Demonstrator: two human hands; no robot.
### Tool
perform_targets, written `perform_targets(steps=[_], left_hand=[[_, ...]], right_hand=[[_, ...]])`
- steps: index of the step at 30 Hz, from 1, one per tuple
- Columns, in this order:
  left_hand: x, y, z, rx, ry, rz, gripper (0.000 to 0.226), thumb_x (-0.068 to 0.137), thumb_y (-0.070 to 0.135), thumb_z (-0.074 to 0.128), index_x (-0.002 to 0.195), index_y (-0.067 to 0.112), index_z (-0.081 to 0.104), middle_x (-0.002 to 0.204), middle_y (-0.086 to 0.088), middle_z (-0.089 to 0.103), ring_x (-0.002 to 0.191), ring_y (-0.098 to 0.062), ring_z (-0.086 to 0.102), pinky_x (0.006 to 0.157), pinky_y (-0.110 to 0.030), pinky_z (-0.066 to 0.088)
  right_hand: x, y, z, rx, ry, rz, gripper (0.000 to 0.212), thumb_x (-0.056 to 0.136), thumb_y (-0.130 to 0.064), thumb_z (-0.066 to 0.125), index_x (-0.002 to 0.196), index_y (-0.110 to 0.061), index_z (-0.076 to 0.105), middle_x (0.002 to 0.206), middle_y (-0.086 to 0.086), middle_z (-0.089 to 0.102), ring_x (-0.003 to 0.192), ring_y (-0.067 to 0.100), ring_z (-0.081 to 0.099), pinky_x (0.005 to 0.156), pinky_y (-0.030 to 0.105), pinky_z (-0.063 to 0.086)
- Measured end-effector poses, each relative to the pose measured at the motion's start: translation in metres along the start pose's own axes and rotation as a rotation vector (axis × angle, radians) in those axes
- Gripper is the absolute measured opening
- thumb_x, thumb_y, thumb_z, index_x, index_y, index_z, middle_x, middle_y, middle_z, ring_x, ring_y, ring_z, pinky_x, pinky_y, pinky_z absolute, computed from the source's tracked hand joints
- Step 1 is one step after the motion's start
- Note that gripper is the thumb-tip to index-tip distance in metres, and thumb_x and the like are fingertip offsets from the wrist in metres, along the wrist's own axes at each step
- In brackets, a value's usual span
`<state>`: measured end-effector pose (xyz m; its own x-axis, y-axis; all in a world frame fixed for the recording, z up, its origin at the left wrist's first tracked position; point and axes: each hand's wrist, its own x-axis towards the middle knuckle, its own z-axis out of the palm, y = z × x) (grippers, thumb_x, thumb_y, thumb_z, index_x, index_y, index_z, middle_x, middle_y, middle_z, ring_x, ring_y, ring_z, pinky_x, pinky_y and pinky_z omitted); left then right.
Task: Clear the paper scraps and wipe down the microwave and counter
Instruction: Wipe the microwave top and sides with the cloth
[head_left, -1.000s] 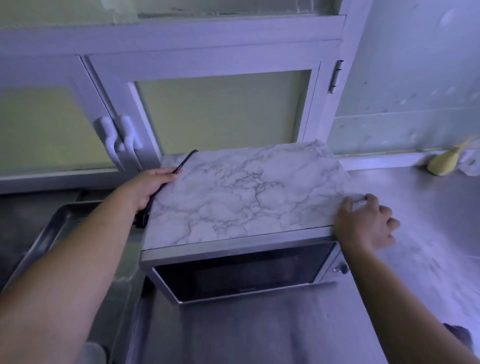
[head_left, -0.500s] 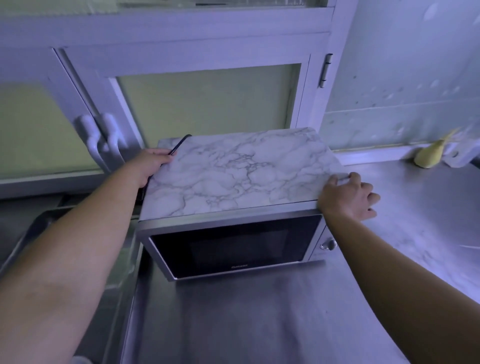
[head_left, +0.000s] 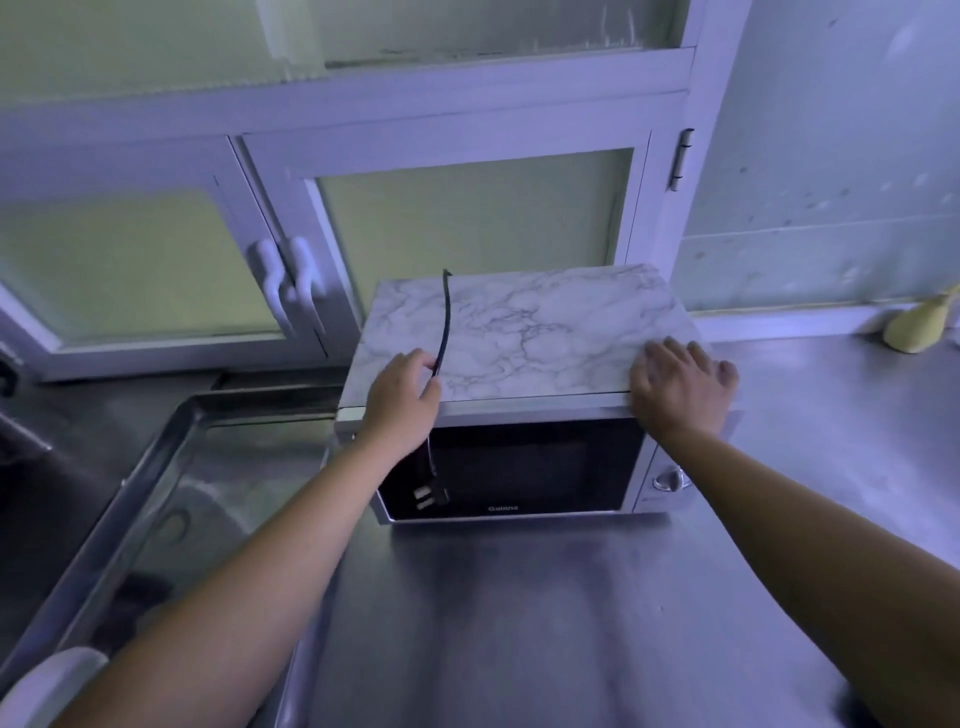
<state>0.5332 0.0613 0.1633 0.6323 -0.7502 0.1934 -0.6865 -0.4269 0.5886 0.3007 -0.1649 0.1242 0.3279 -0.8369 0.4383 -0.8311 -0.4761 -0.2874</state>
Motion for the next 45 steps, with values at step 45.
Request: perform_targets(steps=[45], left_hand=[[0.021,0.003,0.026,0.372,0.042,0.001,0.056,0.102,0.044,0.038,0.152,0.020,0.032,0.145,-0.009,0.045,0.137,-0.032,0.036,0.113,-0.054,0.027]], right_hand=[[-0.006,0.030,-0.016,0.364,-0.296,-0.132,0.039,0.094,-0.031,0.061,0.132,-0.024,0.062,0.151,0.003,0.048,0.148,0.024,0.028,0.120,0.041,0.010]])
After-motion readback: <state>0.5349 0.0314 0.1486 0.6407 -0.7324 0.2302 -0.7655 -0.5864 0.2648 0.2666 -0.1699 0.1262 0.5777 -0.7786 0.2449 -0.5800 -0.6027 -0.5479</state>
